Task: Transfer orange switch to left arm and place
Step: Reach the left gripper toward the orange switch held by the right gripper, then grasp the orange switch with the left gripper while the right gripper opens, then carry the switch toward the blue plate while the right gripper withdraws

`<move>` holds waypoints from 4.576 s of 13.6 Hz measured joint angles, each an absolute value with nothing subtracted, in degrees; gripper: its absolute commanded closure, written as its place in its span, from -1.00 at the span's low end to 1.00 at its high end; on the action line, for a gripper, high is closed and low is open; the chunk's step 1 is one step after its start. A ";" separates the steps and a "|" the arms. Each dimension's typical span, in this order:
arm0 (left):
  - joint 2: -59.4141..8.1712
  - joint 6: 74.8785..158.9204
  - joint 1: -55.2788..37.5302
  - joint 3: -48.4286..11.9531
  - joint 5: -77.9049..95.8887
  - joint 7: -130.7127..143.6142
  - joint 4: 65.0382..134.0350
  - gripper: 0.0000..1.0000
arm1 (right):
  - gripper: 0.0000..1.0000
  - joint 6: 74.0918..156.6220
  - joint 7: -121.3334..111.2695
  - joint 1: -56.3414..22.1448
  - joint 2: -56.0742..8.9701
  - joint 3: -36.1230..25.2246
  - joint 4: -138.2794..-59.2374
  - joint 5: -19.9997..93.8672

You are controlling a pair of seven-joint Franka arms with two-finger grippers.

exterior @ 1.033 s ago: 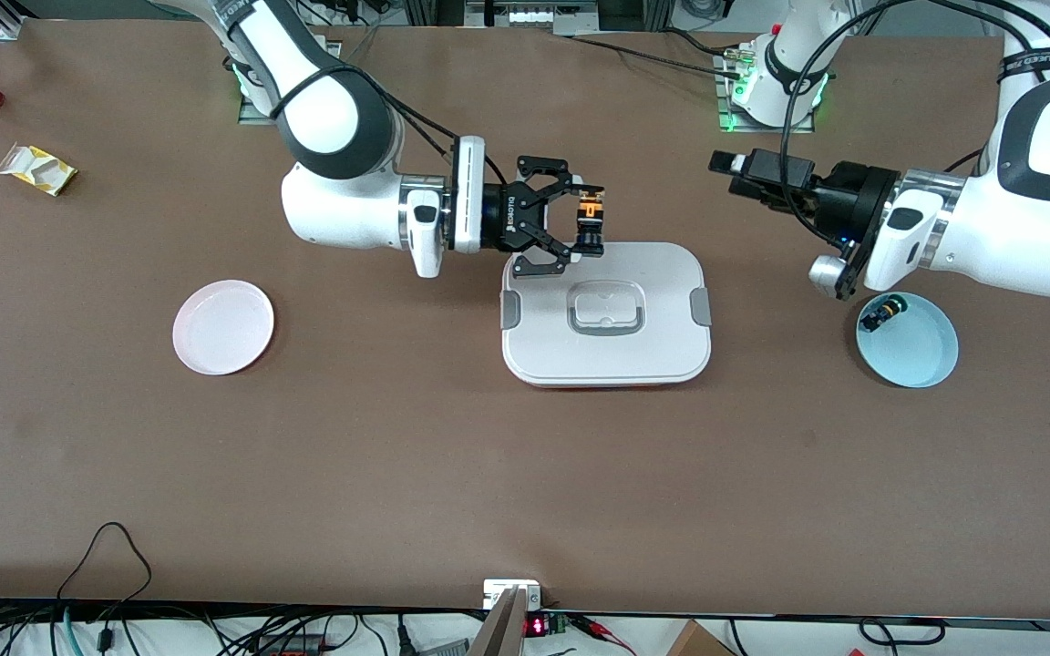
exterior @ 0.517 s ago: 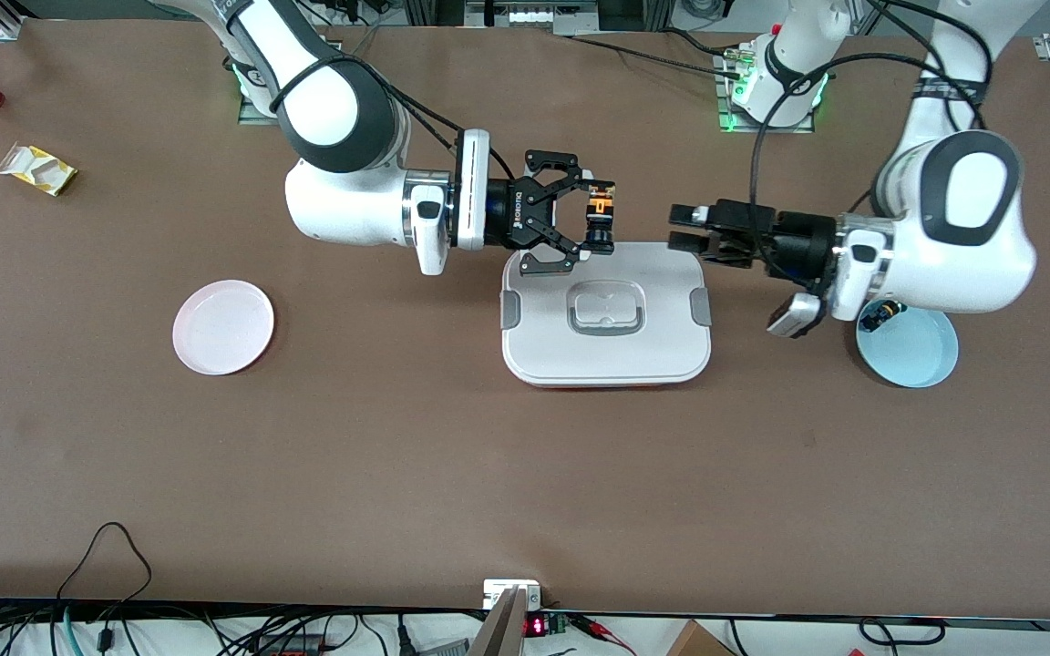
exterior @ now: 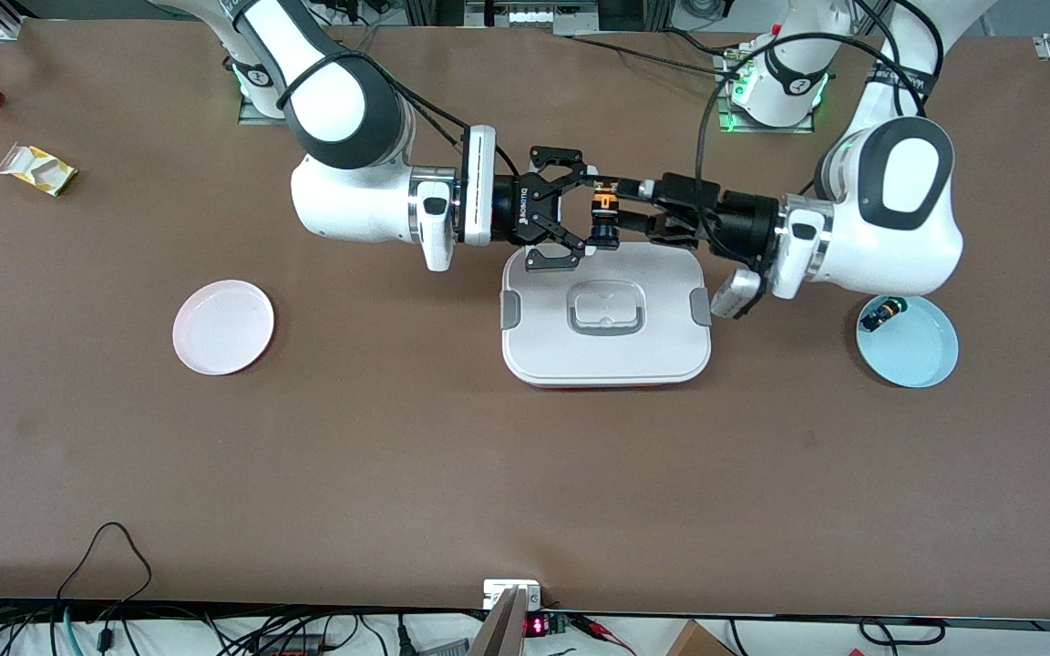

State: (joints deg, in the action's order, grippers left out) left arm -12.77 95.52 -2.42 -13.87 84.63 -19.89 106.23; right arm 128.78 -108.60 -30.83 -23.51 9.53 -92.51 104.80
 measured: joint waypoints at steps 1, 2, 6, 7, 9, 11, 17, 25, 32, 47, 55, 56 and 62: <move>-12.28 95.86 -2.43 -14.30 84.63 -19.89 106.67 -0.69 | 0.97 128.82 -108.60 -30.83 -23.51 9.49 -92.51 104.80; -11.91 96.11 -2.42 -14.36 84.63 -19.89 107.04 -0.64 | 0.97 128.84 -108.60 -30.83 -23.51 9.46 -92.51 104.81; -11.70 97.66 -2.17 -14.29 84.63 -19.95 107.73 -0.47 | 0.96 128.89 -108.60 -30.83 -23.51 9.40 -92.50 104.81; -11.70 98.26 -2.16 -14.28 84.63 -19.95 107.77 -0.37 | 0.97 128.91 -108.60 -30.83 -23.51 9.39 -92.50 104.81; -11.70 98.64 -2.18 -14.29 84.71 -19.98 107.77 -0.07 | 0.97 128.92 -108.61 -30.83 -23.51 9.34 -92.49 104.81; -11.66 98.68 -2.14 -14.29 85.84 -19.99 107.75 0.20 | 0.97 129.01 -108.62 -30.85 -23.55 9.21 -92.49 104.80; -11.58 98.68 -2.05 -14.28 86.61 -20.01 107.75 0.40 | 0.96 129.07 -108.82 -30.88 -23.61 9.09 -92.46 104.80; -11.59 98.78 -1.81 -14.26 86.72 -20.06 107.87 0.50 | -1.00 131.63 -107.67 -31.32 -23.38 8.97 -92.11 107.98; -11.59 97.69 -0.88 -14.18 86.72 -20.07 108.07 0.50 | -1.00 131.86 -107.62 -31.34 -23.38 8.95 -92.11 108.20; -11.80 89.25 5.51 -13.76 44.91 -20.81 102.60 0.49 | -1.00 122.09 -108.13 -24.49 -21.72 6.63 -95.86 102.26; -11.81 85.91 5.73 -13.80 11.54 -31.52 101.53 0.49 | -1.00 98.11 -99.38 -18.51 -21.12 -6.97 -98.72 83.47; -11.85 85.90 5.72 -13.84 7.82 -32.39 101.55 0.49 | -1.00 95.66 -96.60 -17.35 -21.04 -7.84 -98.72 81.34; -15.21 91.08 6.61 -13.77 -9.35 -39.76 101.98 0.52 | -1.00 94.29 -70.84 -15.85 -18.52 -8.52 -98.69 71.79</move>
State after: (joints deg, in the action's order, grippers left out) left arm -15.21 91.08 6.61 -13.77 -9.35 -39.76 101.98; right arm 94.29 -70.84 -15.85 -18.52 -8.52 -98.69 71.79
